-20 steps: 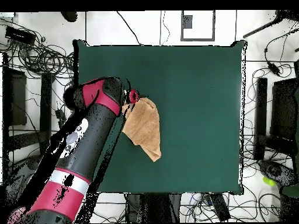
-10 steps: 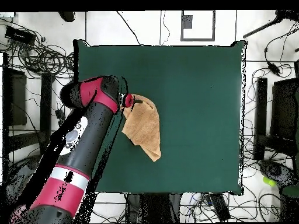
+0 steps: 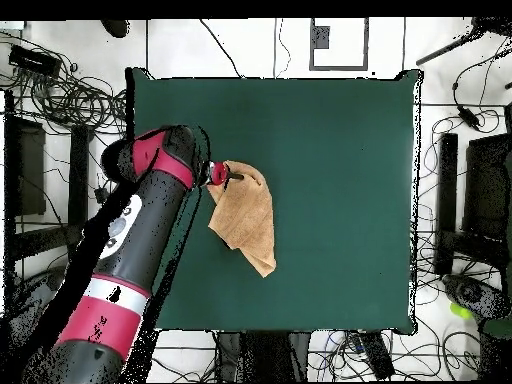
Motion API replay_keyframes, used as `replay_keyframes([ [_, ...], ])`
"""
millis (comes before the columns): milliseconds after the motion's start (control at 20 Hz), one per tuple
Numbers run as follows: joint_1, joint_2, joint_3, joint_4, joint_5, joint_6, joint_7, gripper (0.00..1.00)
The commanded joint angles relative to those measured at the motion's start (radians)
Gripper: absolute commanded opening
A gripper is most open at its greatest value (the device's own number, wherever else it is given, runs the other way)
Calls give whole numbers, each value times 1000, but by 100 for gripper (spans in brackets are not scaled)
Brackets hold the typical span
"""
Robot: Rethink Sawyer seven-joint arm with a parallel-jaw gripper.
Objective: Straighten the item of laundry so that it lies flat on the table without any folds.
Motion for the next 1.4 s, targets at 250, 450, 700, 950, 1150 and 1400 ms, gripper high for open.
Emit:
replay_keyframes([
  [250,-4,40,6,-54,-47,100,169,100],
  [450,-9,35,2,-63,-72,107,112,100],
  [700,-11,20,20,-46,-95,82,76,0],
  [950,-2,2,46,-12,-105,48,89,0],
  [1150,-3,-33,88,41,-98,5,81,0],
  [1400,-58,-231,268,285,-92,-203,-100,0],
])
